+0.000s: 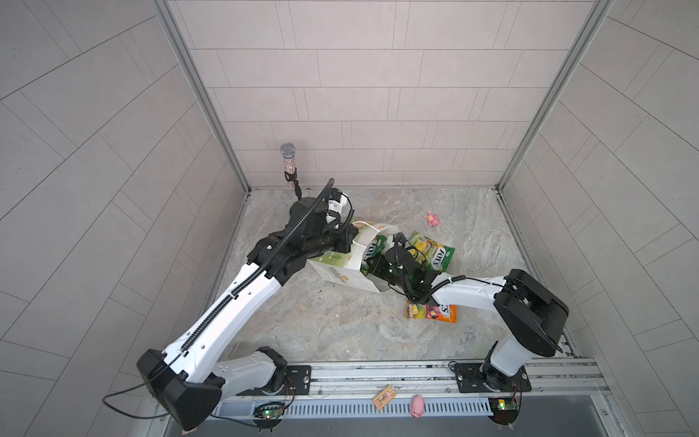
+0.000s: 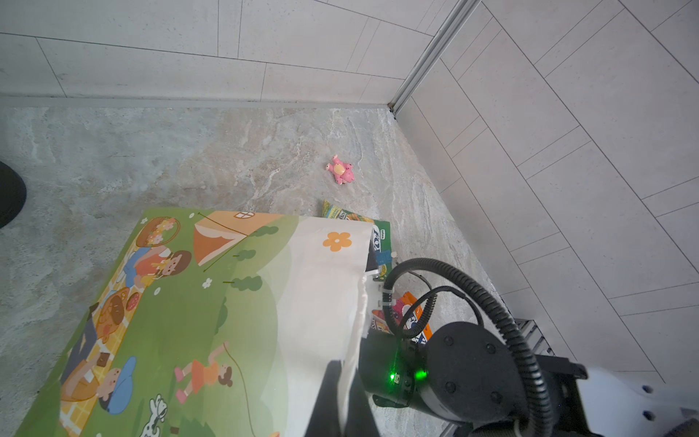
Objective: Take the snacks out of the paper bag
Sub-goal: Pick up the snack from the paper bag.
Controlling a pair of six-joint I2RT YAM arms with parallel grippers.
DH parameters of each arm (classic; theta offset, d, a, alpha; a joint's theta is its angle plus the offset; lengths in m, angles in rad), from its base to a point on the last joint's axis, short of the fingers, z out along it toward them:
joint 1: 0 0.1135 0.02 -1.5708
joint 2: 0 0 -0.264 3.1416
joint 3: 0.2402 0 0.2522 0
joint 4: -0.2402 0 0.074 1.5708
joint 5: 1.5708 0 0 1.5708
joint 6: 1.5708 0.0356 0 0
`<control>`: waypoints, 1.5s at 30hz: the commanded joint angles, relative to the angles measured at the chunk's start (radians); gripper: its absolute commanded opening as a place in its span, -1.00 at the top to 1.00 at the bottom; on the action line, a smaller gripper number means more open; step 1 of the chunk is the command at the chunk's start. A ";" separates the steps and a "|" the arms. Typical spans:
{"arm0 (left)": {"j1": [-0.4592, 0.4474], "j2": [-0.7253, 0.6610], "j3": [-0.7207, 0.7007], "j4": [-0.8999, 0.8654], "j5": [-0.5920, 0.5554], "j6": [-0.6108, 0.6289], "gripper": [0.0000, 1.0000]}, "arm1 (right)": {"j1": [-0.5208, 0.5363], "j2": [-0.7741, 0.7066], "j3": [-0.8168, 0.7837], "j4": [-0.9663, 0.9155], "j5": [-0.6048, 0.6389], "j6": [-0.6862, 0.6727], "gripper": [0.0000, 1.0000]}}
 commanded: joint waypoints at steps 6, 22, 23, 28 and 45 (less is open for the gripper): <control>0.001 -0.008 -0.006 -0.032 -0.012 0.031 1.00 | -0.079 -0.070 -0.022 -0.081 -0.090 -0.085 0.96; 0.000 0.002 0.031 -0.033 0.081 0.023 1.00 | -0.066 -0.029 0.017 -0.074 -0.047 -0.084 0.66; 0.001 0.003 0.038 -0.035 0.091 0.018 1.00 | -0.059 -0.016 0.024 -0.067 -0.065 -0.081 0.72; 0.001 -0.003 0.060 -0.053 0.104 0.017 1.00 | 0.028 0.014 0.046 -0.021 -0.039 -0.034 0.95; 0.001 -0.019 0.045 -0.119 0.070 0.062 1.00 | 0.073 -0.161 -0.014 -0.125 0.084 -0.097 1.00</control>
